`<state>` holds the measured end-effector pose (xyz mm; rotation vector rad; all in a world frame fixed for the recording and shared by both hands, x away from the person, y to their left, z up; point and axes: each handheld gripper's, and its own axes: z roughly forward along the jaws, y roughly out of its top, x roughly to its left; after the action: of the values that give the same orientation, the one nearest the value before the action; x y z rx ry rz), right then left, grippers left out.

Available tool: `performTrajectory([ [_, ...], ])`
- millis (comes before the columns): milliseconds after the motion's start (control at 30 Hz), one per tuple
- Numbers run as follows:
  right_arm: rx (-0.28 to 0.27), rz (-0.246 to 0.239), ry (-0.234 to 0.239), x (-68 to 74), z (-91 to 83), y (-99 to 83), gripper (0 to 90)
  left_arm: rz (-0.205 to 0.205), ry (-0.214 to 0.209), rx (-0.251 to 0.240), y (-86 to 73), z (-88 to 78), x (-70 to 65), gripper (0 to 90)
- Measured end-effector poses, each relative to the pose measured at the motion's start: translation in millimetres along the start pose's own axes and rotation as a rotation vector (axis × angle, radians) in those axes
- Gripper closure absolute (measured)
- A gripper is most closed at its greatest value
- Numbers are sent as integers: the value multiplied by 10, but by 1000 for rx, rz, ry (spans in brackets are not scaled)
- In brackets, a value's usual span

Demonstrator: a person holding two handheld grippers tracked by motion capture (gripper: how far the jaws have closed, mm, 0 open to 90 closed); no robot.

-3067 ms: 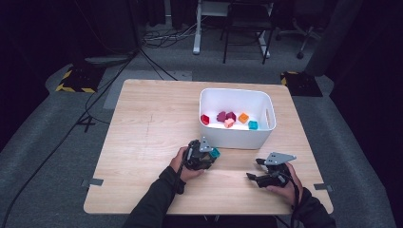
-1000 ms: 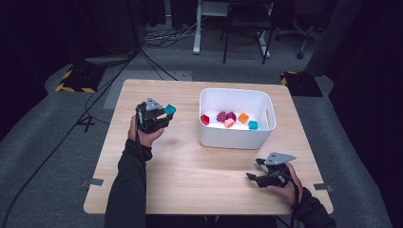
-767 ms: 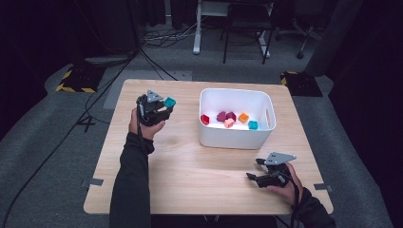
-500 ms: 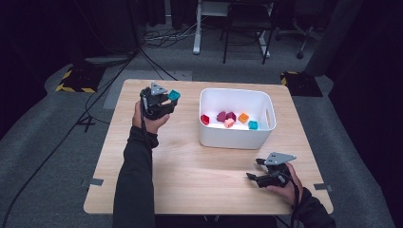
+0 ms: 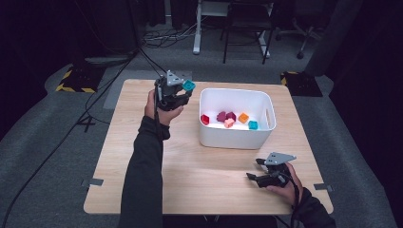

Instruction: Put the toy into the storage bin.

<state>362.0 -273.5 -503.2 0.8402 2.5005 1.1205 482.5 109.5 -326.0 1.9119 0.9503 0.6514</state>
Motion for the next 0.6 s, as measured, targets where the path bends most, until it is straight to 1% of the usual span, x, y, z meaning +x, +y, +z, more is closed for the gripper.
performTrajectory([
  [67,0,-1,-1,-1,1,0,251,12,-9,-1,51,15,-54,589],
  [100,-1,-2,-1,-1,1,0,251,12,-21,1,75,24,-78,589],
  [133,-1,-2,-1,-1,1,0,251,29,-16,2,102,48,-122,589],
  [167,1,0,-2,0,0,0,252,36,-20,6,119,57,-145,589],
  [233,1,0,-2,0,0,-1,252,54,-36,10,160,90,-211,589],
  [267,1,0,-2,0,0,0,251,50,-40,-2,176,107,-249,589],
  [300,0,0,-2,0,1,-1,251,61,-46,3,193,120,-281,589],
  [333,0,0,-1,0,0,0,251,64,-59,-3,211,141,-325,589],
  [367,0,0,-1,0,0,0,251,74,-63,3,221,149,-344,589],
  [400,0,0,-1,0,0,0,251,58,-71,-9,229,178,-393,589],
  [467,0,0,-1,0,0,0,251,92,-80,6,250,214,-447,589],
  [500,0,0,-1,0,1,0,251,84,-90,2,255,240,-489,589],
  [567,0,2,0,1,0,0,251,94,-101,12,272,283,-564,589],
  [600,-2,11,1,7,1,1,252,96,-107,8,277,313,-603,589],
])
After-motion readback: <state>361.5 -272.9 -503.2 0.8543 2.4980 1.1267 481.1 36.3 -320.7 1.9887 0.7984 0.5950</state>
